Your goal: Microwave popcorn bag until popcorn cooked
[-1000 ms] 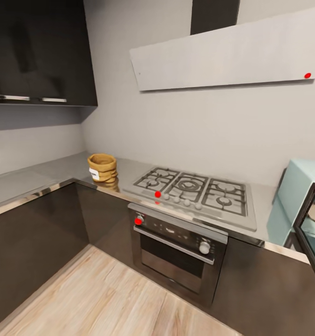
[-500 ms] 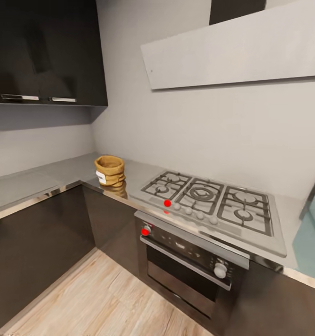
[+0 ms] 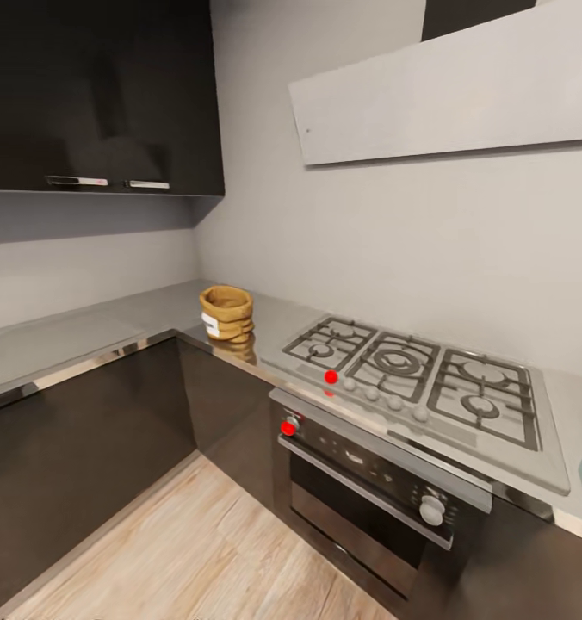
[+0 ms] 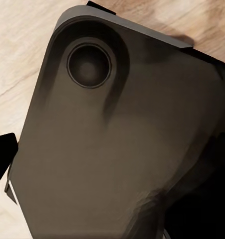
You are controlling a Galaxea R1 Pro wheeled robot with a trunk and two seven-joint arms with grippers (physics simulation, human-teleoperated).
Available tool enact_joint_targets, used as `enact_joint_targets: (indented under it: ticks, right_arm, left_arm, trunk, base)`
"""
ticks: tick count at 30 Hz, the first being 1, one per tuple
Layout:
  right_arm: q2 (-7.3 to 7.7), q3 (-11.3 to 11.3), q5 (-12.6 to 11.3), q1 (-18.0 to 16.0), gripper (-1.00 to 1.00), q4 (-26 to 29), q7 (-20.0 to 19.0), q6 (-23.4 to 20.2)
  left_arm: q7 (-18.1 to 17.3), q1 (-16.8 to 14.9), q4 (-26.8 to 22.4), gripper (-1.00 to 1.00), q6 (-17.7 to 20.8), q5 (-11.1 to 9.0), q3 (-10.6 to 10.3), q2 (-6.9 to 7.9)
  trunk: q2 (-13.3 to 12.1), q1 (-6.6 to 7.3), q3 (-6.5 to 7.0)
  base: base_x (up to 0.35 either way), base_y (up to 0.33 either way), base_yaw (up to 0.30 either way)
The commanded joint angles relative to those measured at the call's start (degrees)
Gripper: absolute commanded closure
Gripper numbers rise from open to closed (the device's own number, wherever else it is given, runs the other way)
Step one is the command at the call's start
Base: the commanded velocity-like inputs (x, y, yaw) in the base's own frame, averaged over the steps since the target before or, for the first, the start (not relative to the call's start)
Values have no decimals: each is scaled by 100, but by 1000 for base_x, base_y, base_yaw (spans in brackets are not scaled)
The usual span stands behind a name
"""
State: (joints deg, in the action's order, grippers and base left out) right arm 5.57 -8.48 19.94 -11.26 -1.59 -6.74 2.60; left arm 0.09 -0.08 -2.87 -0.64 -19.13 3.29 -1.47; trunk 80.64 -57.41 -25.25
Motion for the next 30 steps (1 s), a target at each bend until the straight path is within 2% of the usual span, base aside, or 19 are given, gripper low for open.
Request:
enact_joint_targets:
  ticks: [1, 15, 20, 30]
  right_arm:
    - [4, -48, 45, -8, -100, -17, -11, 28]
    - [-25, -55, 45, -8, -100, -17, 2, 7]
    - [-37, -69, 27, -8, -100, -11, 205, 9]
    - [-38, -122, 1, -8, -100, 37, 252, 11]
  left_arm:
    - [0, -1, -3, -100, -7, -12, 31, -2]
    - [-18, -1, 4, -100, 3, 29, -9, -15]
    - [-4, -2, 4, -100, 10, 63, -13, -42]
    - [35, -1, -3, -100, -10, 80, -12, -46]
  trunk:
    - [3, 0, -5]
    - [3, 0, -5]
    - [3, 0, -5]
    - [3, 0, -5]
  base:
    - [0, 0, 176]
    - [0, 0, 268]
    - [0, 0, 270]
    - [0, 0, 270]
